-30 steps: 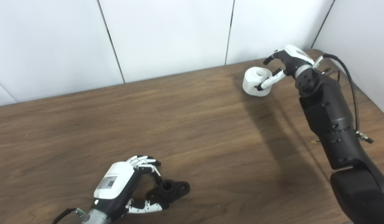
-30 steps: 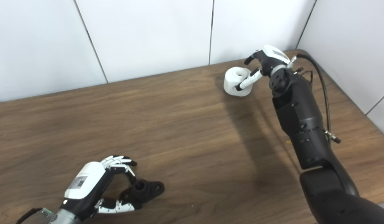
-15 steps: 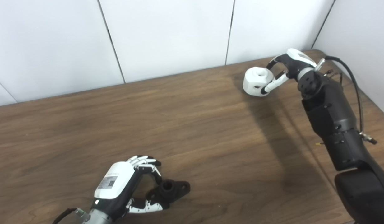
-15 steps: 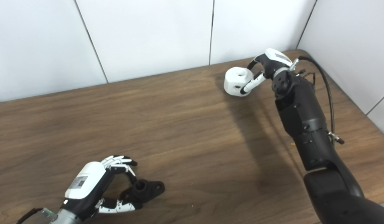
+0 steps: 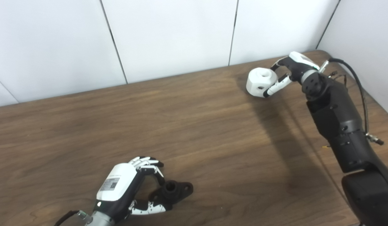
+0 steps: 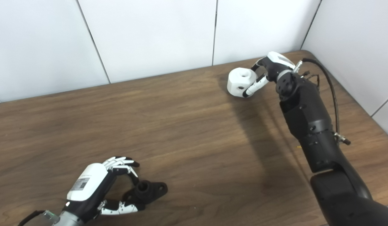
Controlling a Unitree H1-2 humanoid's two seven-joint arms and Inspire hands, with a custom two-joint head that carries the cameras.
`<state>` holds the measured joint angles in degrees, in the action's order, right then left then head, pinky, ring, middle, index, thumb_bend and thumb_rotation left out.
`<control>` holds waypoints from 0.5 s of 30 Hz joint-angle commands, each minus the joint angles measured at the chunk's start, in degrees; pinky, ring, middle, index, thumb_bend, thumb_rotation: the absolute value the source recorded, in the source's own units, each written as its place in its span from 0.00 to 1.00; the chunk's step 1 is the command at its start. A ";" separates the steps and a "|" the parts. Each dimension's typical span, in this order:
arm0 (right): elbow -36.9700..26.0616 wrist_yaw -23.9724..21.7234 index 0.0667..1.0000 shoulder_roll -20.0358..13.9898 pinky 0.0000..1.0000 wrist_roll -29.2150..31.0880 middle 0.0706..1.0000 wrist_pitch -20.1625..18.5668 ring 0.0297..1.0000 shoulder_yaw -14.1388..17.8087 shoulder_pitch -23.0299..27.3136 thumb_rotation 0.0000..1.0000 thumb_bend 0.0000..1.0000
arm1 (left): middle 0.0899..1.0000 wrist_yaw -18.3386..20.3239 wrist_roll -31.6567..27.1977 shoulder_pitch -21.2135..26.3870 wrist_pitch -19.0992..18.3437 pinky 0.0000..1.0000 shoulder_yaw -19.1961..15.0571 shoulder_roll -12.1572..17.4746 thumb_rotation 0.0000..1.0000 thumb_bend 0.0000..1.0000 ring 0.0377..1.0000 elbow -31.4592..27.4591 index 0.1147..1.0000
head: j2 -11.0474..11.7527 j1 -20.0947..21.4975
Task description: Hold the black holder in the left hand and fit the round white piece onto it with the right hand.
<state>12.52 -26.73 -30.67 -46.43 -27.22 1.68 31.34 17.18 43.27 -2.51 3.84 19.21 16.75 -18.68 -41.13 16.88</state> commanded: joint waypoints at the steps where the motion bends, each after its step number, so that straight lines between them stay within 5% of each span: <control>1: -1.31 2.29 0.66 -1.83 1.00 0.08 0.92 0.34 1.00 0.09 2.72 0.22 0.90 | 0.77 0.26 0.62 -0.02 0.13 0.89 0.51 0.47 0.05 0.52 0.85 0.62 0.42 | -0.01 -0.08; 15: -1.86 3.41 0.66 -0.98 0.97 0.41 0.92 0.32 1.00 0.06 2.37 0.22 0.89 | 0.76 0.32 1.02 0.03 -0.56 0.89 0.92 0.43 0.05 0.52 0.85 0.13 0.42 | -0.13 -0.31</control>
<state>12.43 -25.00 -30.51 -46.07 -27.22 1.32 31.31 16.68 43.43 -2.50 3.60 19.61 16.76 -18.66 -41.22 16.61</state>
